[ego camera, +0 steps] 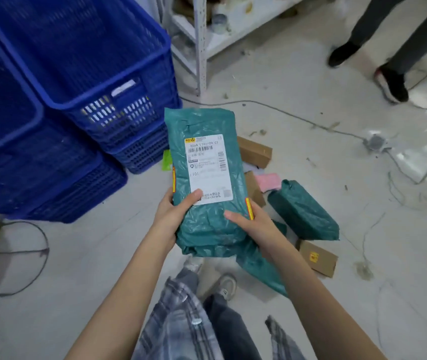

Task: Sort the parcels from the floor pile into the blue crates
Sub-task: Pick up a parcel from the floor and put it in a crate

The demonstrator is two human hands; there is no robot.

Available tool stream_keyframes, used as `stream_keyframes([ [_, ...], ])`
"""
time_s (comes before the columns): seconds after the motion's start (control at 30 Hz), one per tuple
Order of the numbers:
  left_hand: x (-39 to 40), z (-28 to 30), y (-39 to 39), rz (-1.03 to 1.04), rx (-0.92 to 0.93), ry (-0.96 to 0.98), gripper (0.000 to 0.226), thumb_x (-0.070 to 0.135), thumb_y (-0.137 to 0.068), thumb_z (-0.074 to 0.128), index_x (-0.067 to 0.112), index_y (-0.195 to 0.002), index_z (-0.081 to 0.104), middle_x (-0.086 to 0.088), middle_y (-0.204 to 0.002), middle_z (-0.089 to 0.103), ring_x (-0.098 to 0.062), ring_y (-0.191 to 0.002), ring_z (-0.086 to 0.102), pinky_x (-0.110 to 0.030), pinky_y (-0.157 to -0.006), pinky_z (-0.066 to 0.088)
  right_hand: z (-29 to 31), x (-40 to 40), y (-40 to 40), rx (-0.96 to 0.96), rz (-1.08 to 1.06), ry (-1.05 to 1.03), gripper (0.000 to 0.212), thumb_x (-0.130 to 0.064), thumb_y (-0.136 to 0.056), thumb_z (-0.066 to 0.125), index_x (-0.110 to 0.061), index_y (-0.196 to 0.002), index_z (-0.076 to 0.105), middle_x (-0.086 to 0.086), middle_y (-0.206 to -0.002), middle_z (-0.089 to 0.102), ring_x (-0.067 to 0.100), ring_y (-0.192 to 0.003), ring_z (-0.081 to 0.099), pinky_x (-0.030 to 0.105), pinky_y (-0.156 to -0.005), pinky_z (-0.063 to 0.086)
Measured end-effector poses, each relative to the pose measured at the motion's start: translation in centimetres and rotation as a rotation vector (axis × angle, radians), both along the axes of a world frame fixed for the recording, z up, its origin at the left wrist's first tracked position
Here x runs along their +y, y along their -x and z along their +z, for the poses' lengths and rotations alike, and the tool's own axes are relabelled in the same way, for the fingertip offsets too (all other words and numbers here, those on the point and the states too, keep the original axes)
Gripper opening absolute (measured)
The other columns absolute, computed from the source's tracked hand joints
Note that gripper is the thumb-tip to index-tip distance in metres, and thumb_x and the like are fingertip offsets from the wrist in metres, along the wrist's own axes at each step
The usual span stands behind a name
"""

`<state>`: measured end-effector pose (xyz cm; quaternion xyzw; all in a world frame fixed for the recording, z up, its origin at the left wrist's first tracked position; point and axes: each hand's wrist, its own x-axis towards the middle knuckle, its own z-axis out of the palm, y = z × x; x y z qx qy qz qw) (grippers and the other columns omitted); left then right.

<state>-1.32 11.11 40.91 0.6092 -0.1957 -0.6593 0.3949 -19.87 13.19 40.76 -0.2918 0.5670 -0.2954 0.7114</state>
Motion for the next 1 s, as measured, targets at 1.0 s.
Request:
stream_keyframes([
  [1.0, -21.2, 8.3, -26.3, 0.806, 0.368, 0.003, 0.028, 0.014, -0.085, 0.064, 0.016, -0.112, 0.060, -0.006, -0.104, 0.069, -0.019, -0.086, 0.066, -0.029, -0.061, 0.057, 5.6, -24.4, -26.8, -0.288, -0.449, -0.047, 0.057, -0.011, -0.083, 0.064, -0.017, -0.136, 0.044, 0.006, -0.125, 0.063, 0.023, -0.100, 0.067, 0.034, -0.067, 0.058],
])
